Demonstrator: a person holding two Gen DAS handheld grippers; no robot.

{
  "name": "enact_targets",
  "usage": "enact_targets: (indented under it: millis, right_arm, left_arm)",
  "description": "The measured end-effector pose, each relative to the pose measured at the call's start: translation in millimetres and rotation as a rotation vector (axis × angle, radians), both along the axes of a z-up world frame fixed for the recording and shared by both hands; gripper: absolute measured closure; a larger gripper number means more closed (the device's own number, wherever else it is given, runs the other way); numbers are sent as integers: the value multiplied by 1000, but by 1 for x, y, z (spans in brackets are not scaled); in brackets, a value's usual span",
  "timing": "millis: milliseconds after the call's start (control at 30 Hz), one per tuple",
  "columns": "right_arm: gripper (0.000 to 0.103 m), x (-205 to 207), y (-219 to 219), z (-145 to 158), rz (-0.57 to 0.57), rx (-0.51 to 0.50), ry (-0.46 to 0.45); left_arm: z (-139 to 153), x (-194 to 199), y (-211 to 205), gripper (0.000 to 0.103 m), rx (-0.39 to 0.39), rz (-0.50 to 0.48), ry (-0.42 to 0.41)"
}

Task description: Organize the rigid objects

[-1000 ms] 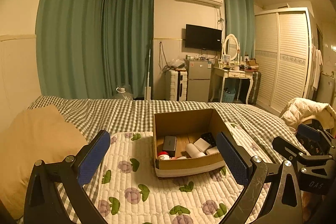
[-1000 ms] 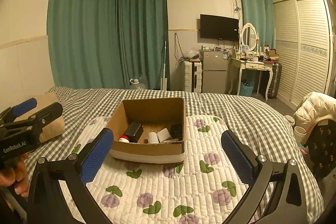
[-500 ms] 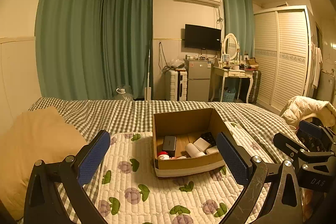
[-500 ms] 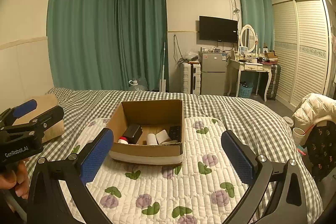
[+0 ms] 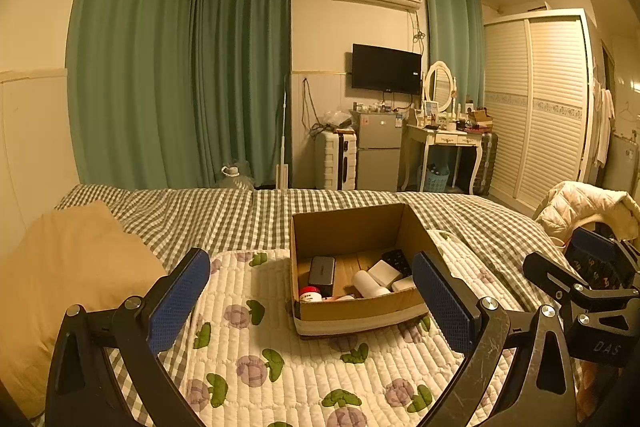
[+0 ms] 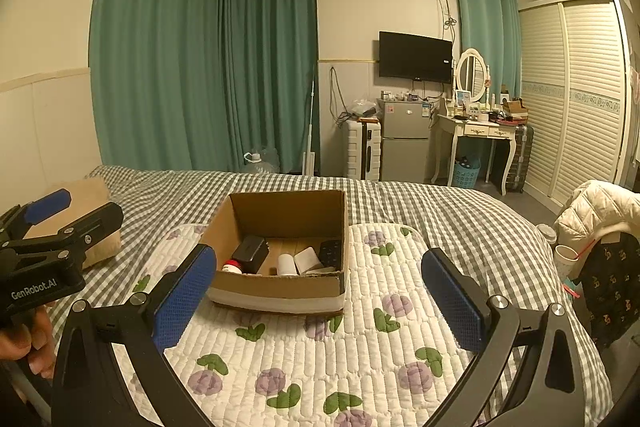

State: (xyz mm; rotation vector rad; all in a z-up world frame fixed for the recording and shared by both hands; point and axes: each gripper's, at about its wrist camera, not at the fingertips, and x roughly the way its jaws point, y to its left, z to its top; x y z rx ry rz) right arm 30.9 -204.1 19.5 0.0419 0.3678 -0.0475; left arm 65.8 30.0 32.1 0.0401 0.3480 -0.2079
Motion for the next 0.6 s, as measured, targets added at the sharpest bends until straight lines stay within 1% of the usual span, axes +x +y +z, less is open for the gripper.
enact_targets:
  millis: [167, 367, 600]
  right_arm:
    - [0, -1, 0, 0, -1, -2, 1]
    - [0, -3, 2, -2, 9, -11, -1]
    - [0, -2, 2, -6, 5, -12, 9]
  left_arm:
    - [-1, 0, 1, 0, -2, 4, 6]
    - [-3, 2, -2, 0, 19, 12, 26]
    - [-6, 1, 0, 0, 12, 22, 32]
